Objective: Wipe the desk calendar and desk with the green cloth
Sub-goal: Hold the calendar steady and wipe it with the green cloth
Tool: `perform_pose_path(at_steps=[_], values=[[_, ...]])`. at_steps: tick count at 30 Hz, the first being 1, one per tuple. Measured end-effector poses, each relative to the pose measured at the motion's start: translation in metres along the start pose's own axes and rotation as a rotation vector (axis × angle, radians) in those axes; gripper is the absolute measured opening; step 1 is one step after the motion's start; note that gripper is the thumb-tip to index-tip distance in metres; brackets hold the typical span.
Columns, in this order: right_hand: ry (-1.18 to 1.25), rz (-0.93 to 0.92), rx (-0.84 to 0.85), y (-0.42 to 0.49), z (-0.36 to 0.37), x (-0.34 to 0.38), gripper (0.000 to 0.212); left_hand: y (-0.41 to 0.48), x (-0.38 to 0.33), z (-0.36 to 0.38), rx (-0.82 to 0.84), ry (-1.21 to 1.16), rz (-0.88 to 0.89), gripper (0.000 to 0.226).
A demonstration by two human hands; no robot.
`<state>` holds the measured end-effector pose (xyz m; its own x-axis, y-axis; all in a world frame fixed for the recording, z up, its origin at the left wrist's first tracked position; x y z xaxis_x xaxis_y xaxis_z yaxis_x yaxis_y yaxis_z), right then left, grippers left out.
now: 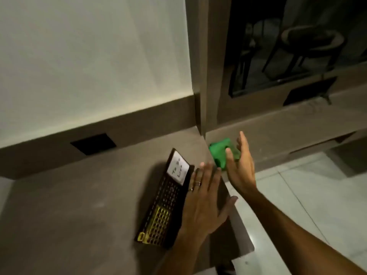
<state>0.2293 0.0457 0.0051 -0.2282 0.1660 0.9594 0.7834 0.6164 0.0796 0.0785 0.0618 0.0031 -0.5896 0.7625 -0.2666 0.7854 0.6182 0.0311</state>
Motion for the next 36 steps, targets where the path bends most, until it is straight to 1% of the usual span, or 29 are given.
perform_pose_path(at_steps=[3,4,7,10,13,16,17,20,21,25,27,28,29,31,32,34,35,36], values=[[-0.079,0.221,0.001,0.020,0.000,-0.080,0.064,-0.005,0.009,0.081,0.226,0.091,0.023,0.086],[-0.112,0.301,-0.009,0.024,-0.003,-0.104,0.064,-0.009,0.013,0.100,0.272,0.089,0.020,0.089],[-0.205,0.374,-0.080,0.038,-0.003,-0.147,0.062,-0.016,0.020,0.124,0.254,0.158,0.023,0.094],[-0.162,0.483,-0.200,0.047,-0.003,-0.169,0.066,-0.014,0.020,0.125,0.233,0.176,0.042,0.094],[-0.170,0.508,-0.266,0.056,-0.003,-0.176,0.072,-0.013,0.020,0.123,0.237,0.163,0.032,0.095],[-0.133,0.619,-0.234,0.067,-0.001,-0.189,0.076,-0.013,0.021,0.125,0.234,0.159,0.026,0.094],[-0.081,0.657,-0.206,0.070,0.003,-0.192,0.073,-0.013,0.020,0.125,0.228,0.164,0.026,0.094],[0.095,0.723,-0.099,0.077,0.015,-0.189,0.055,-0.013,0.021,0.127,0.228,0.163,0.019,0.094],[0.147,0.733,-0.057,0.078,0.019,-0.185,0.053,-0.014,0.022,0.128,0.240,0.165,0.016,0.094],[0.327,0.649,0.039,0.066,0.011,-0.143,0.042,-0.017,0.020,0.124,0.325,0.174,0.027,0.092],[0.406,0.541,0.083,0.053,-0.002,-0.116,0.048,-0.018,0.016,0.113,0.372,0.145,0.046,0.091],[0.431,0.464,0.119,0.043,-0.008,-0.100,0.054,-0.021,0.012,0.102,0.365,0.123,0.052,0.091],[0.439,0.387,0.163,0.033,-0.013,-0.083,0.062,-0.025,0.008,0.086,0.323,0.114,0.055,0.091],[0.363,0.270,0.230,0.006,-0.018,-0.052,0.081,-0.039,0.006,0.042,0.158,0.114,0.030,0.088],[0.302,0.214,0.256,-0.009,-0.017,-0.038,0.084,-0.048,0.008,0.017,0.066,0.103,0.004,0.085],[0.201,0.103,0.330,-0.040,-0.005,-0.015,0.074,-0.068,0.023,-0.030,-0.104,0.066,-0.049,0.080],[0.162,0.063,0.371,-0.056,0.004,-0.006,0.067,-0.077,0.036,-0.050,-0.166,0.070,-0.083,0.081],[0.136,0.034,0.405,-0.070,0.012,0.001,0.062,-0.085,0.051,-0.064,-0.194,0.090,-0.131,0.085]])
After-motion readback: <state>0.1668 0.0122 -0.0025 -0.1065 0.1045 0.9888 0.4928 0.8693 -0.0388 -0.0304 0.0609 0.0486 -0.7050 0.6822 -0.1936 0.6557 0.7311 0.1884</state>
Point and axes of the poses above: each hand's wrist, its own y-axis towards the middle knuckle, its own z-axis out of the palm, x = y × z, the point moved 10 cm from there along y, towards the middle knuckle, and after that the axes turned 6 degrees about y, right-handed, at the moved point
